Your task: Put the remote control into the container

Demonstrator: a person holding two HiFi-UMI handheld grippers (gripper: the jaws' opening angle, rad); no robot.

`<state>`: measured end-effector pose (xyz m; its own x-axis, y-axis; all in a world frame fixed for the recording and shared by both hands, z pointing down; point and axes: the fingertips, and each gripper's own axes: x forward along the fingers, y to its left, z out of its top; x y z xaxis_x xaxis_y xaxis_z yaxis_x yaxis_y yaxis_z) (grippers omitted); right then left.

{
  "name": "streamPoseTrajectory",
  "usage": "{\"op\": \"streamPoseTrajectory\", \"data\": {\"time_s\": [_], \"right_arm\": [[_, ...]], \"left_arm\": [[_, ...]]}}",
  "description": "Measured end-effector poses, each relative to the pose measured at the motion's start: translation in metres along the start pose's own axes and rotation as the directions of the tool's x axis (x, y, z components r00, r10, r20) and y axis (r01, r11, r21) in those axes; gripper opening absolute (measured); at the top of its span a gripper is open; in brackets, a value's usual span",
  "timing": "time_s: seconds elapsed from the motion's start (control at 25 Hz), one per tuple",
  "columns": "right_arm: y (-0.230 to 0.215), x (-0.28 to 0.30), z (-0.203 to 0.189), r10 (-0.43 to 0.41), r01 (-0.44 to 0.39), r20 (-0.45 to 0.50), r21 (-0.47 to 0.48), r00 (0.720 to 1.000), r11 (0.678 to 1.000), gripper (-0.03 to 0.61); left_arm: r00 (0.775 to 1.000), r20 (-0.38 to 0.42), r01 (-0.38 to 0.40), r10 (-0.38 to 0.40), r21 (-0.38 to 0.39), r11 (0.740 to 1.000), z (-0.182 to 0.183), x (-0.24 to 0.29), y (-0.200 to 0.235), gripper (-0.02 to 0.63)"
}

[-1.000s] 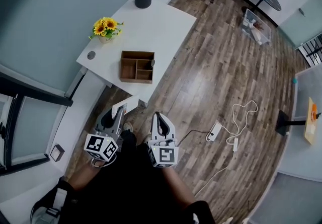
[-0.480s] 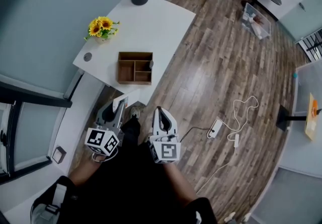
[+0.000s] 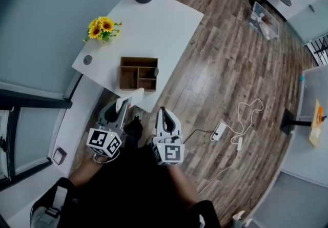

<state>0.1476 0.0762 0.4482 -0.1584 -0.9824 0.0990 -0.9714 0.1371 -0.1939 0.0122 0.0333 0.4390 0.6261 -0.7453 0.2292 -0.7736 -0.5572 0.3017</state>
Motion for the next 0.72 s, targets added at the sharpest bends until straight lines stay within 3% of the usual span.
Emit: {"op": "streamPoseTrajectory", "data": {"time_s": [0.72], "right_arm": [[-0.004,0.048,-0.017,-0.007,0.009,-0.059,0.026,0.998,1.000,0.005]], "left_arm": [[0.997,-0.081,0.012,-0.015,-0.042,0.999,-0.019,0.052,0.037,0.095]]}}
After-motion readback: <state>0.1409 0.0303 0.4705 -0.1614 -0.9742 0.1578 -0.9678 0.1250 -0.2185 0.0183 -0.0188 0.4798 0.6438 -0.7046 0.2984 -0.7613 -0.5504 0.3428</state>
